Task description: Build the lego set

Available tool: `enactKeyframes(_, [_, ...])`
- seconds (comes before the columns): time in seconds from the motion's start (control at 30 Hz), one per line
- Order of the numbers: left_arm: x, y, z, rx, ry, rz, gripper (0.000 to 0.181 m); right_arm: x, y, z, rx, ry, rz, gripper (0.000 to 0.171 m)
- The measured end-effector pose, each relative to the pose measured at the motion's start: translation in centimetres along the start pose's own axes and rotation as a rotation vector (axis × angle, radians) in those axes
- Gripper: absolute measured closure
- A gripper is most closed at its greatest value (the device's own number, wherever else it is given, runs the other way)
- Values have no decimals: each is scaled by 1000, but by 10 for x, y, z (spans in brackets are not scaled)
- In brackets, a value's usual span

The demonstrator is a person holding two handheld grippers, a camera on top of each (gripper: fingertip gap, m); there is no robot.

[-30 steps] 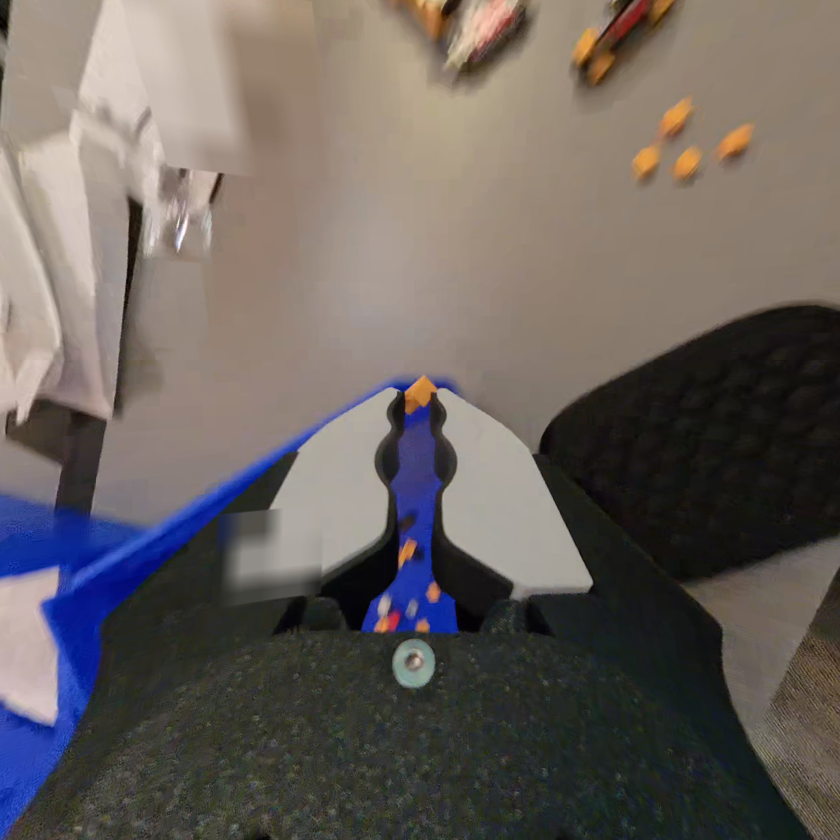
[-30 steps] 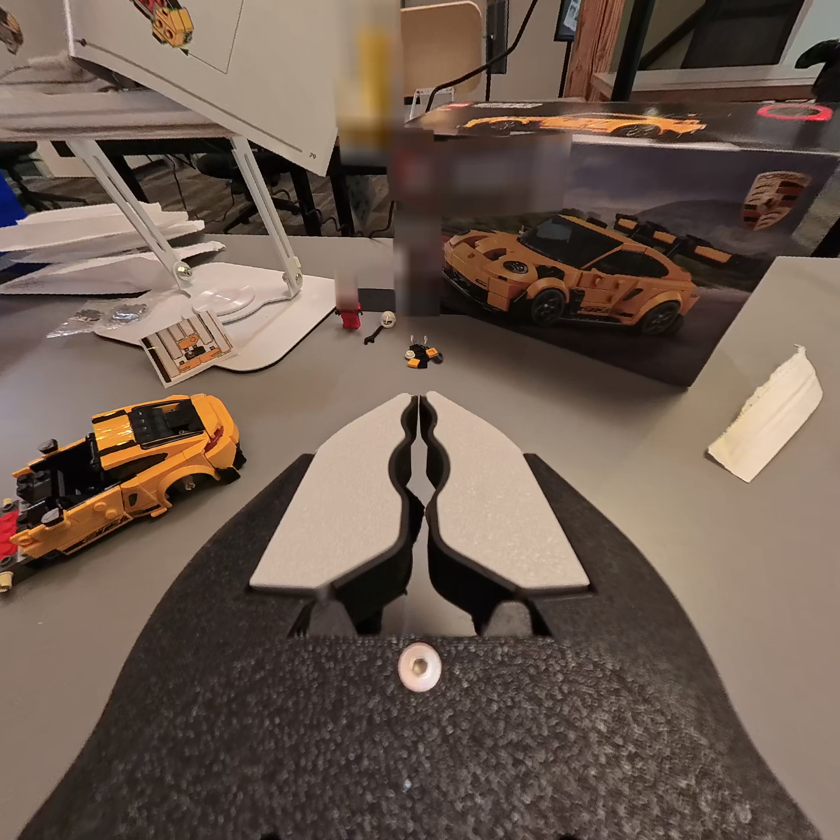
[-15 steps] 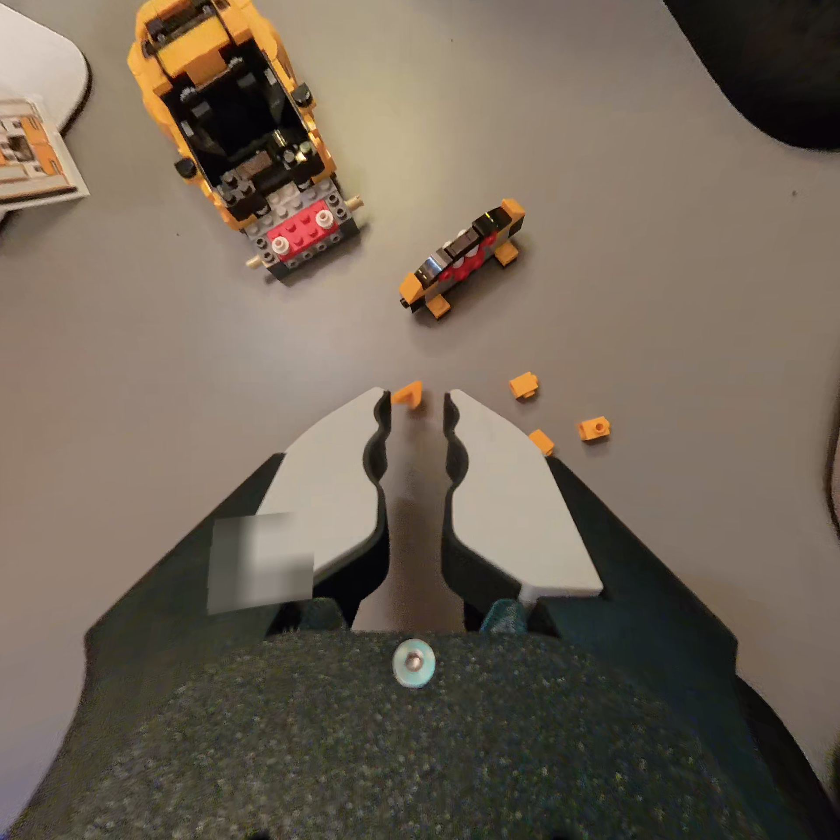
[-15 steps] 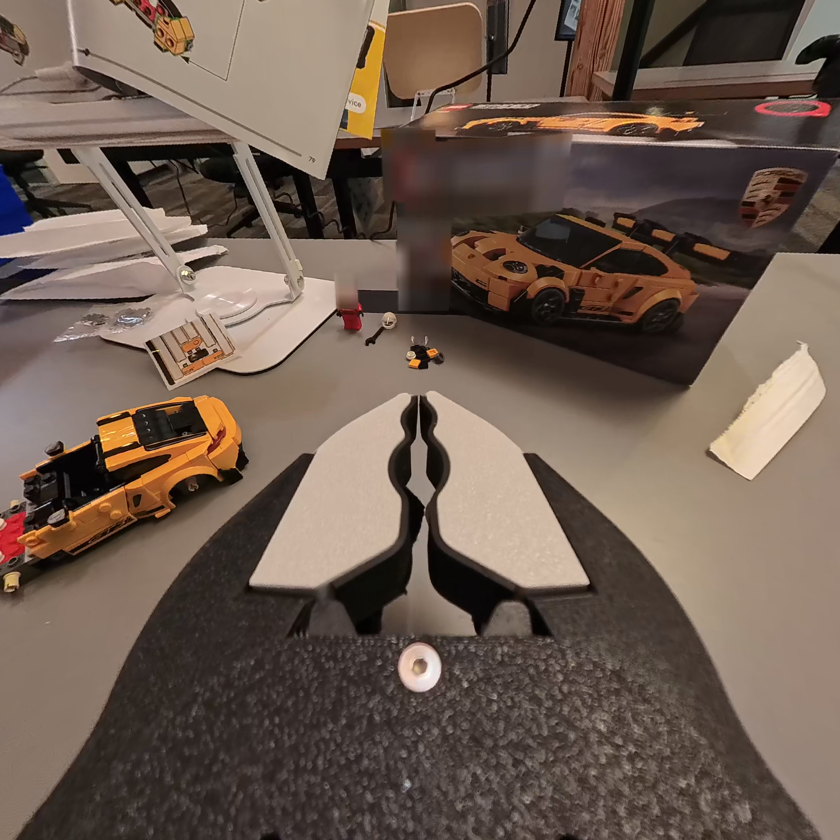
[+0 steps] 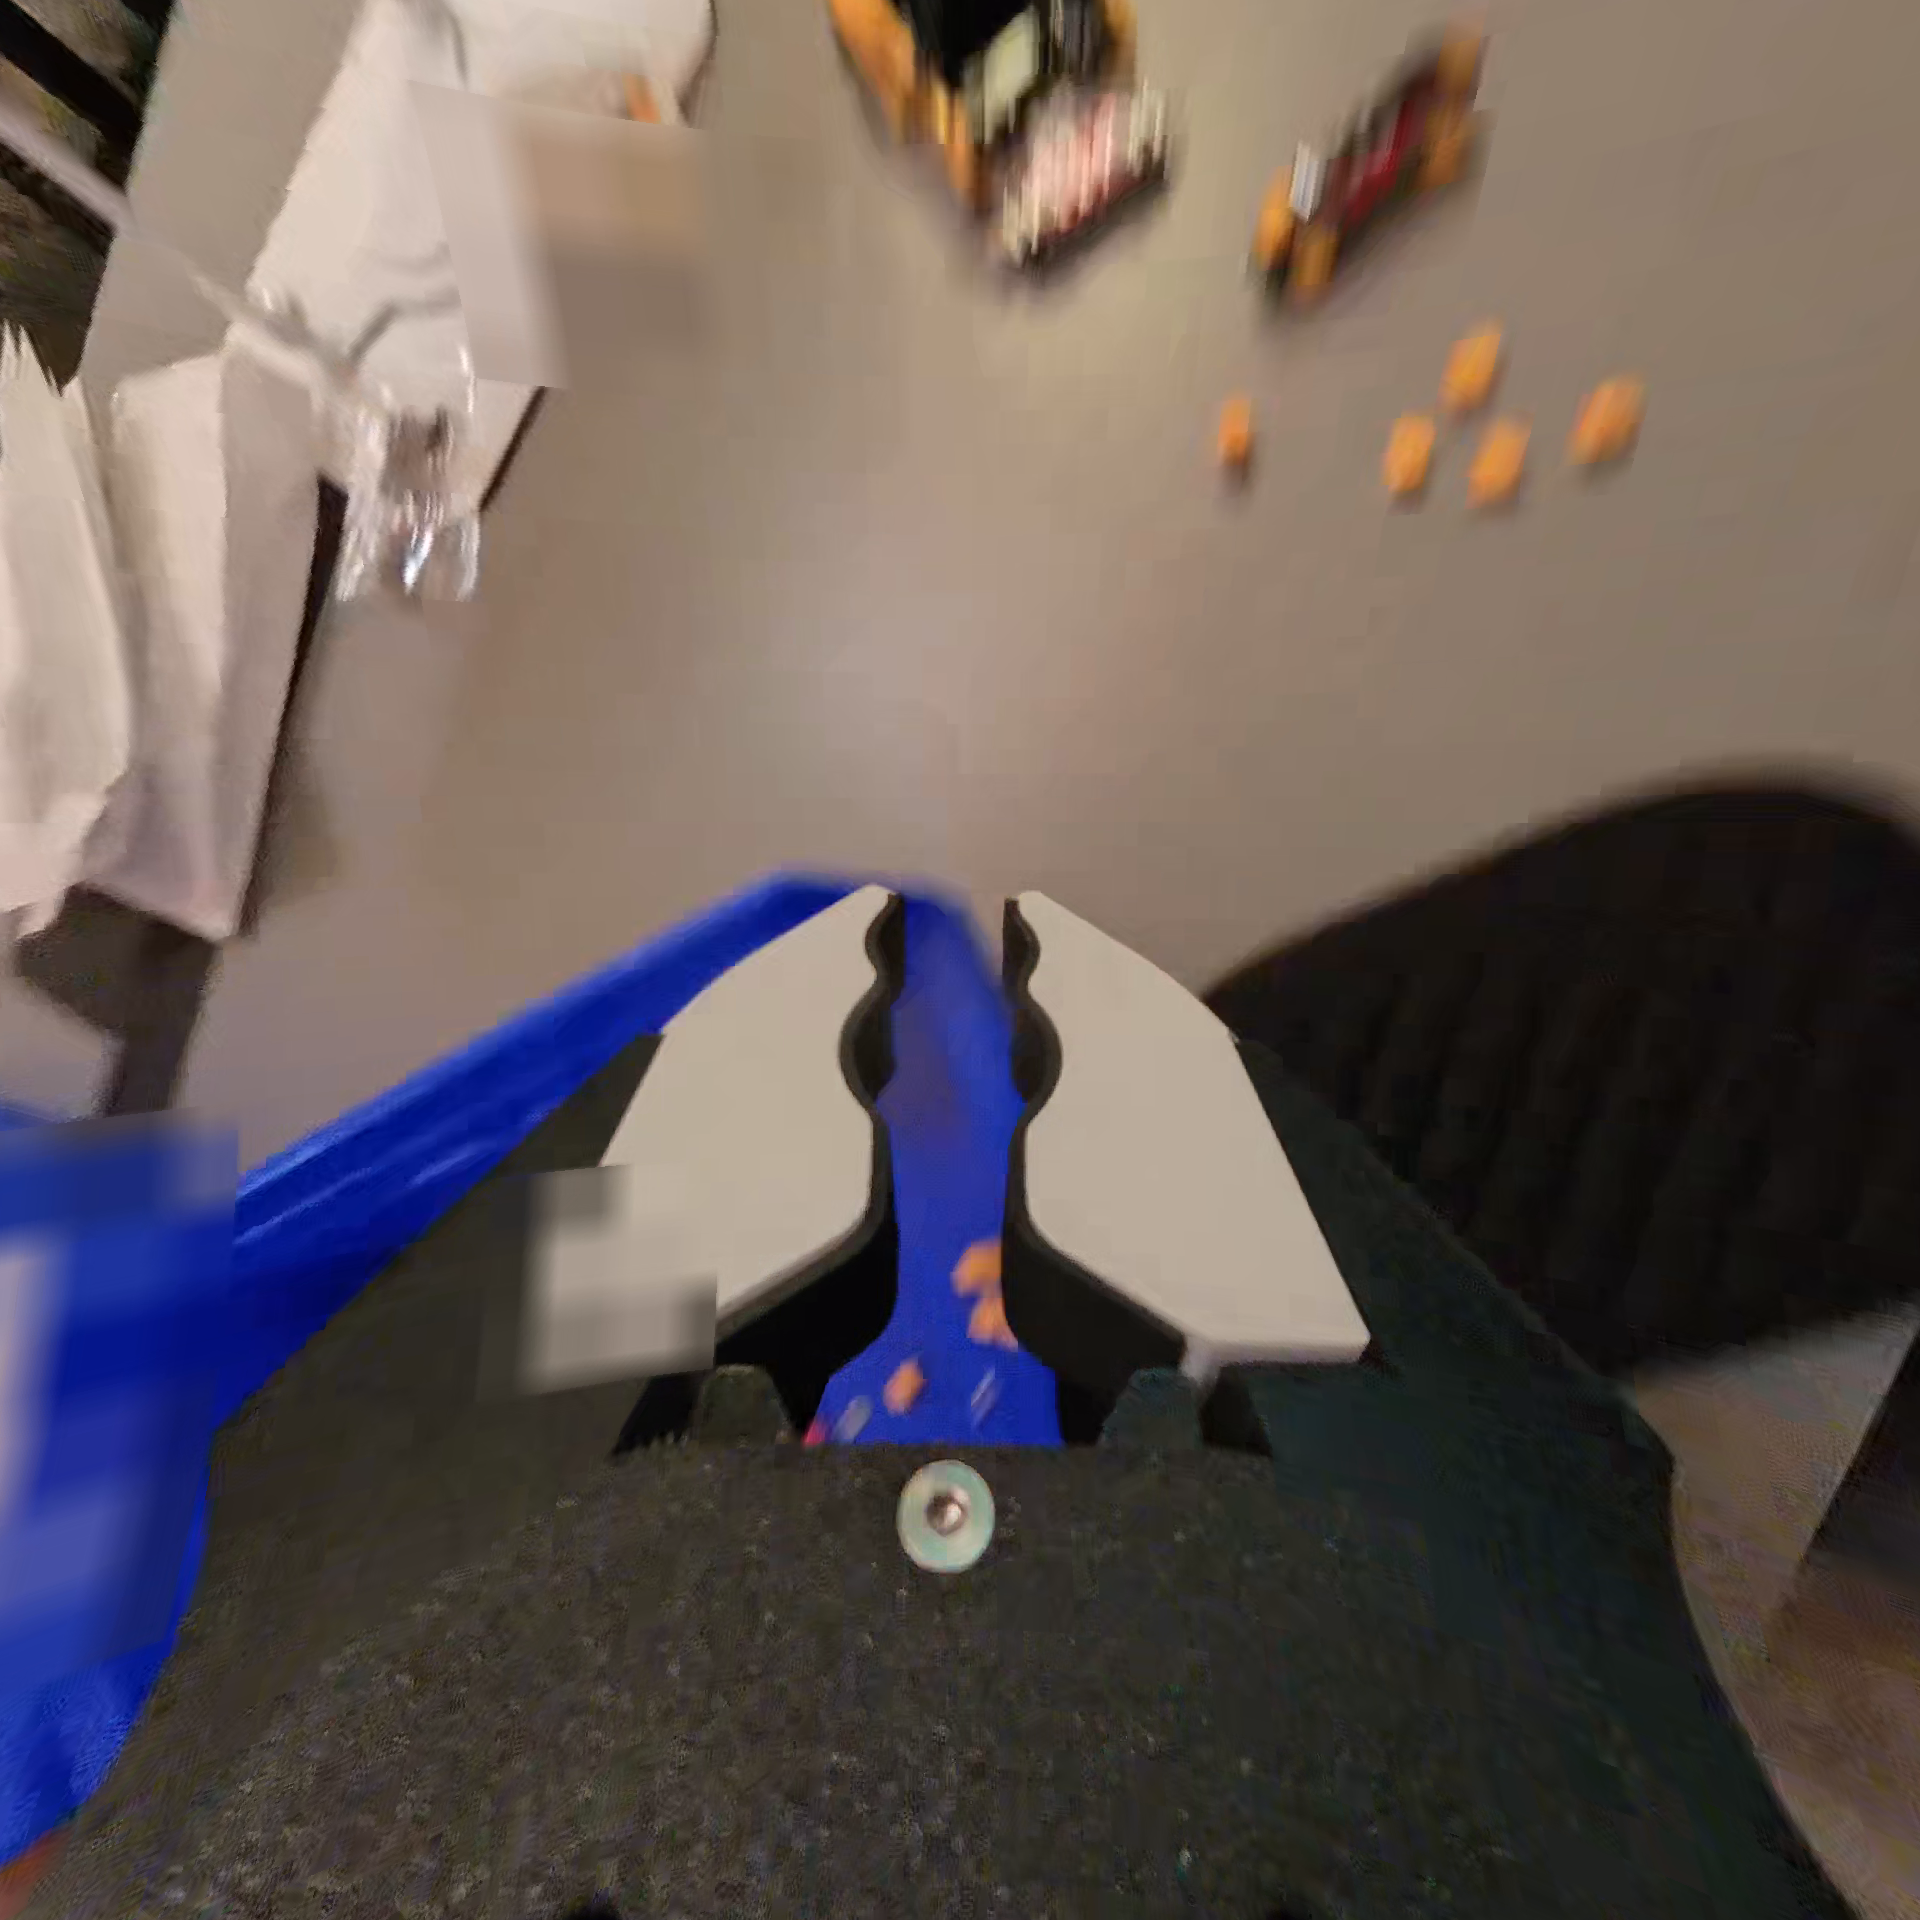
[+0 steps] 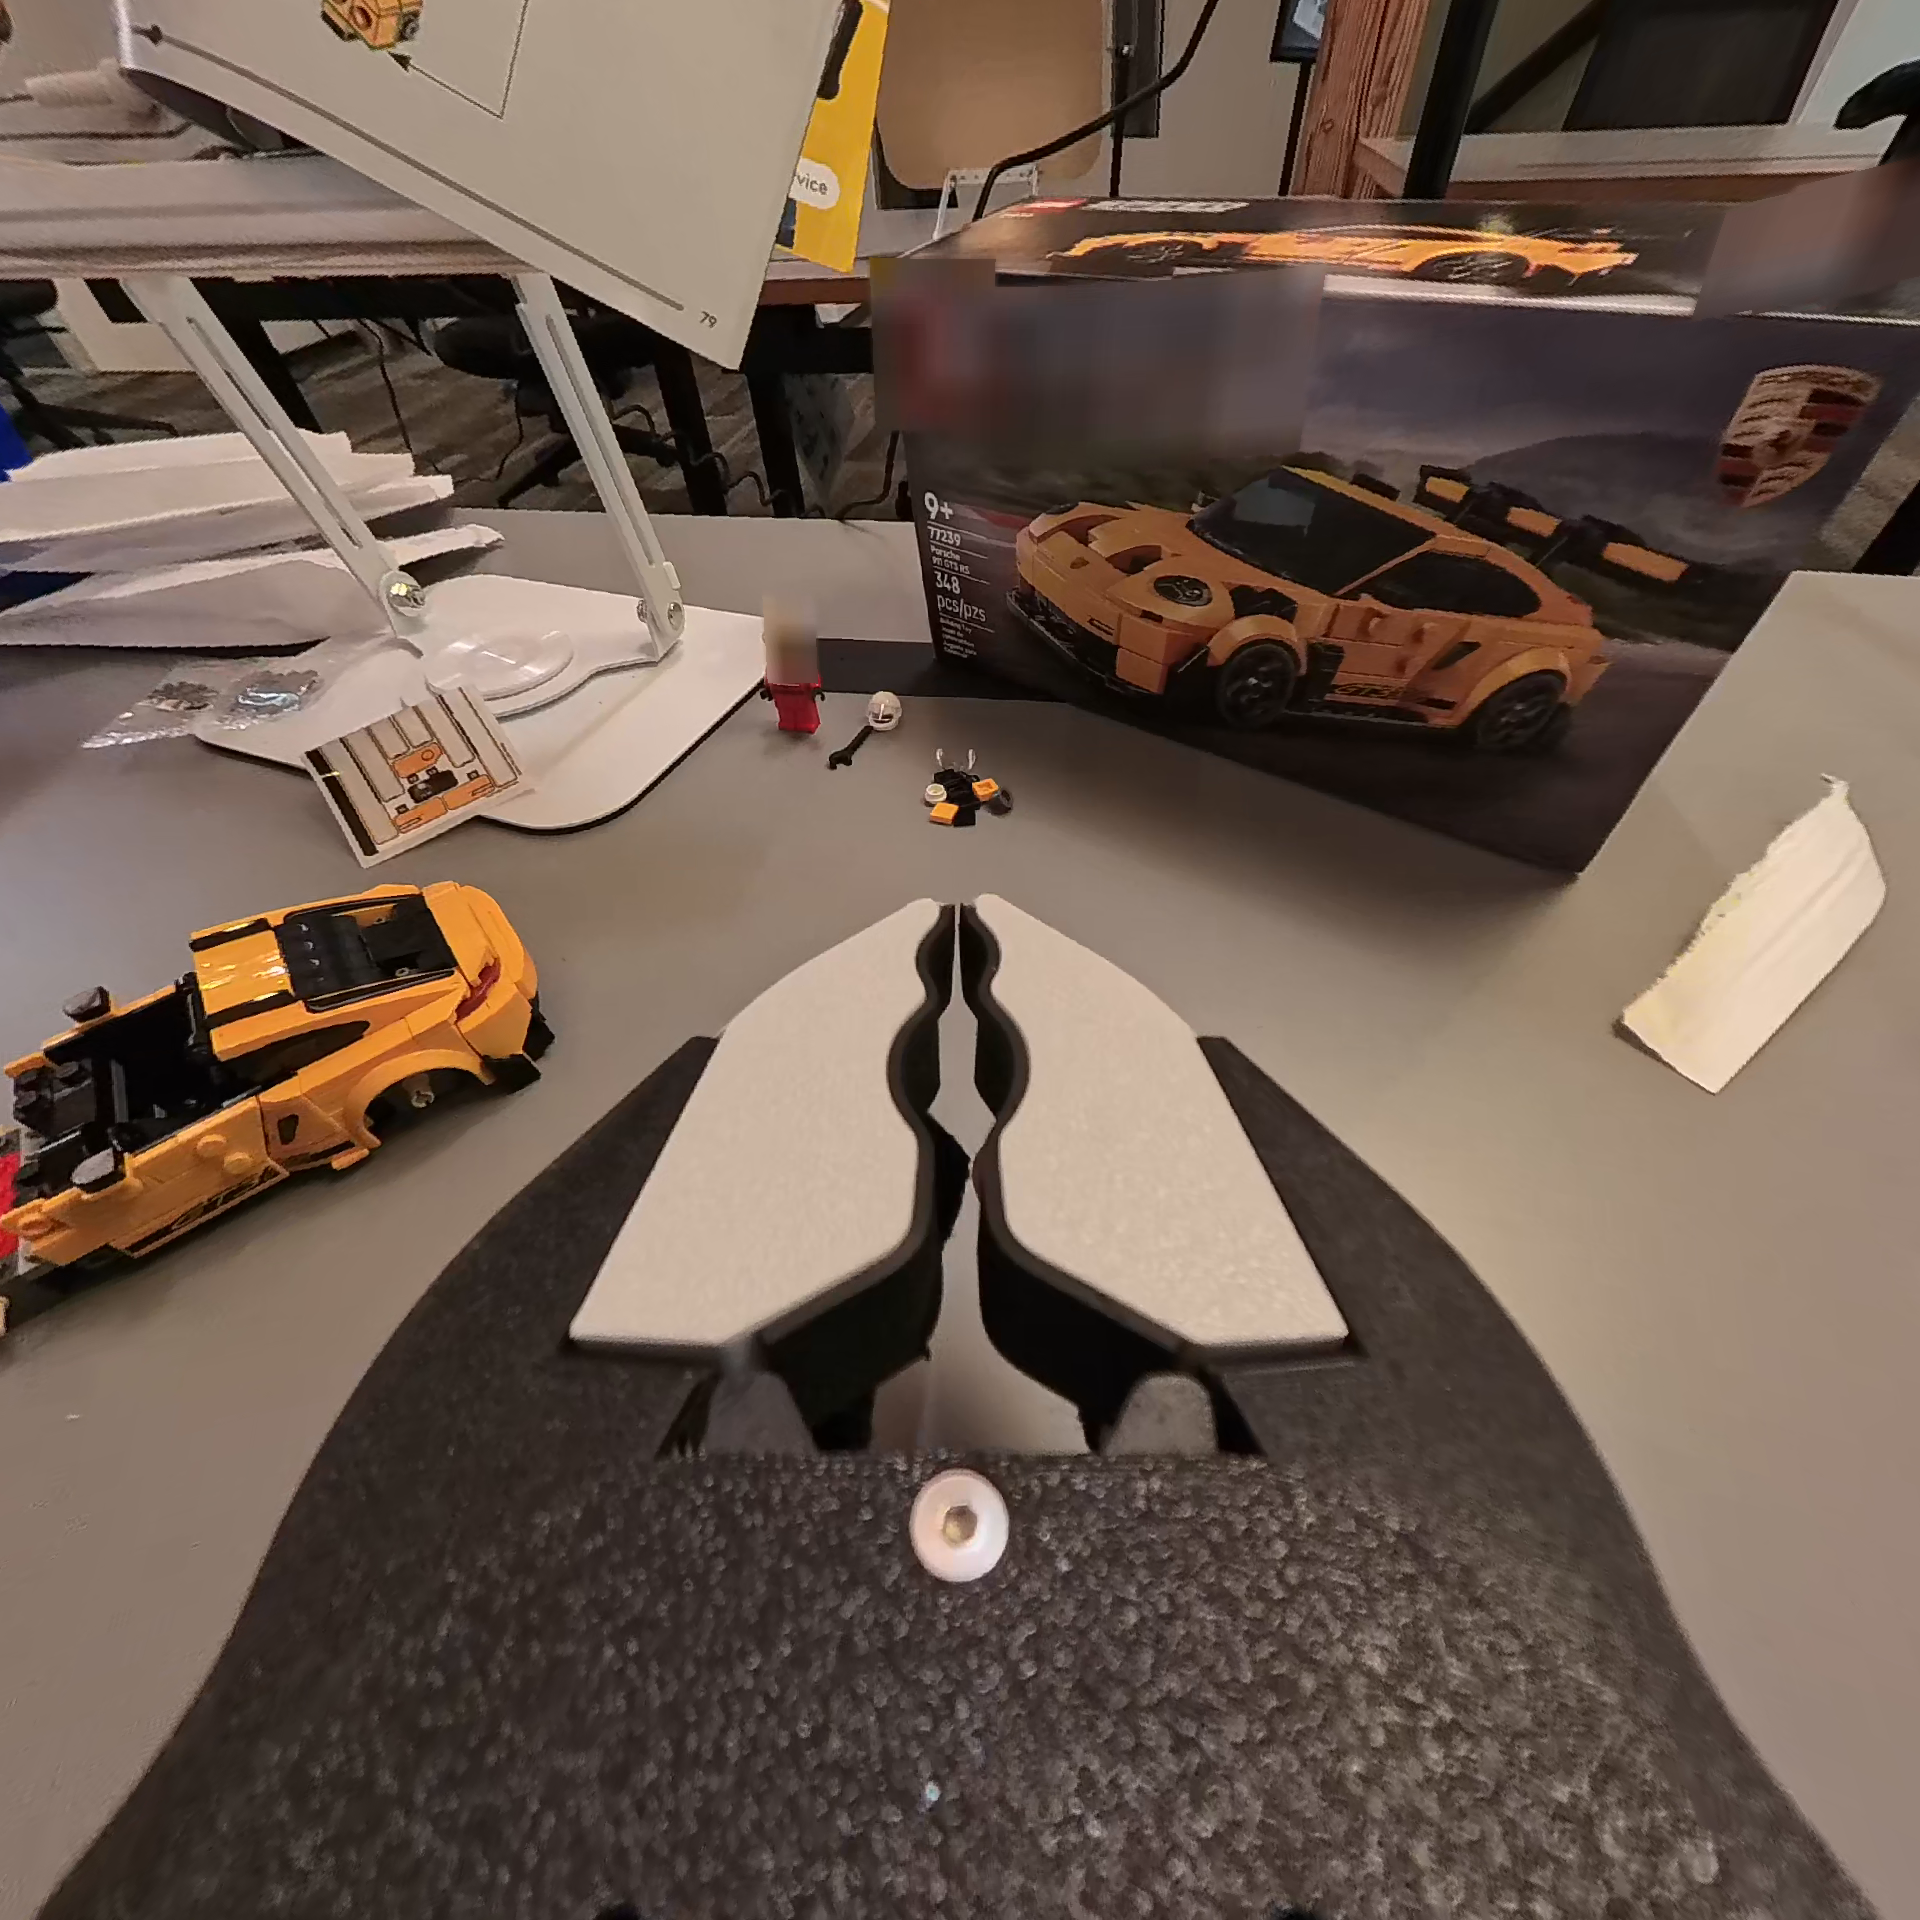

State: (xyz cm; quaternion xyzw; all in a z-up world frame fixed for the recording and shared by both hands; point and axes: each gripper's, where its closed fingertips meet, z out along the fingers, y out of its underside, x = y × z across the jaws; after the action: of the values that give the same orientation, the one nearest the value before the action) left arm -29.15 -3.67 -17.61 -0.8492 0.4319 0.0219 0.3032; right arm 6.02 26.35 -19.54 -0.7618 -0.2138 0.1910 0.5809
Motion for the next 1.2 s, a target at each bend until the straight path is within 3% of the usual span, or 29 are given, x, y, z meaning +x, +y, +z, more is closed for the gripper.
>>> enactKeyframes(0.1, [-4, 59, -6, -144, 150, 59, 161, 0, -1, 0, 5, 0, 1, 171])
enactKeyframes(0.23, [-4, 104, 9, -275, 293, 89, 164, 2, -1, -1, 5, 10, -4, 171])
enactKeyframes(0.47, [18, 124, 32, -364, 461, 160, 161, 4, 1, 0, -2, 19, -13, 170])
enactKeyframes(0.73, [15, 128, 36, -401, 448, 189, 172, 4, 2, 1, -5, 20, -18, 170])
enactKeyframes(0.87, [-4, 95, 15, -291, 325, 122, 173, 3, -1, 0, 9, 10, -6, 170])
enactKeyframes(1.0, [2, 12, -9, -52, 229, 91, 173, 2, -7, -4, 35, -8, 14, 170])
enactKeyframes(1.1, [27, -42, 2, 24, 224, 99, 173, 0, -12, -8, 61, -23, 22, 170])
enactKeyframes(1.2, [53, -71, 39, -4, 240, 107, 173, -3, -19, -13, 90, -35, 28, 170])
